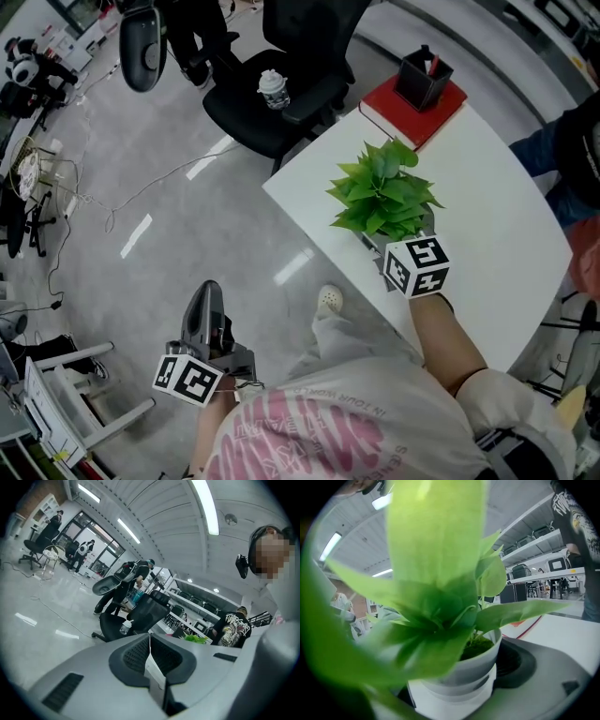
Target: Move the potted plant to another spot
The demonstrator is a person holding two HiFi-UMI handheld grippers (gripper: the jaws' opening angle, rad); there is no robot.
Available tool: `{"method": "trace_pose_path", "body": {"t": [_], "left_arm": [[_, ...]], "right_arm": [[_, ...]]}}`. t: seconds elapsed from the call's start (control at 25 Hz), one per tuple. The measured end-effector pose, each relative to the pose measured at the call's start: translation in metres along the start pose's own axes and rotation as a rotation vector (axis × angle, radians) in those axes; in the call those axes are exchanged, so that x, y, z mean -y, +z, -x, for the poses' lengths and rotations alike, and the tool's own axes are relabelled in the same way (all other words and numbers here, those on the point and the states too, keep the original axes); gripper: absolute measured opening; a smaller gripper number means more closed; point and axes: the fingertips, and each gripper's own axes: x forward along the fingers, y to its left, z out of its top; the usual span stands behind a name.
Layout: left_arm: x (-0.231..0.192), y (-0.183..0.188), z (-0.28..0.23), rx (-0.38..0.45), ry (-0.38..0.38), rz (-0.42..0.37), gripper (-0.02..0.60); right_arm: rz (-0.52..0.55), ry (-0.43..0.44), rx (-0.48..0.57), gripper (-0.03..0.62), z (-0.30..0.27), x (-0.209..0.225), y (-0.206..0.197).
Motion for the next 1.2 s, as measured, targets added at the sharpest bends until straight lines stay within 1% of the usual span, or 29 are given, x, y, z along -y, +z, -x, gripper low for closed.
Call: {"method": "trace_pose_path", "body": {"t": [0.2, 0.48, 0.8, 0.96, 1.2], "left_arm": [[-0.008, -0.009, -0.011, -0.016, -0.006, 0.024, 0.026], [-0.003, -0.017, -0.023, -0.04, -0.026, 0.034, 0.026], [-0.014, -0.028, -0.026, -0.051, 0.005, 0.081, 0.026], [-0.017, -0.031, -0.028, -0.045, 0.009, 0.119, 0.025], [-0.019, -0.031, -0.03, -0.05, 0.019, 0.11, 0.025]], "right_arm": [[0.011, -0.009, -0.018, 0.552, -0.002, 0.003, -0.008], [0.028, -0.005, -0.02, 0.552, -0.003, 0.003, -0.007], [0.034, 0.01, -0.033, 0.552, -0.008, 0.004, -0.01], [0.043, 0.016, -0.03, 0.552, -0.009, 0.004, -0.011], [0.048, 0.033, -0.037, 0.552, -0.011, 0.004, -0.013]]}}
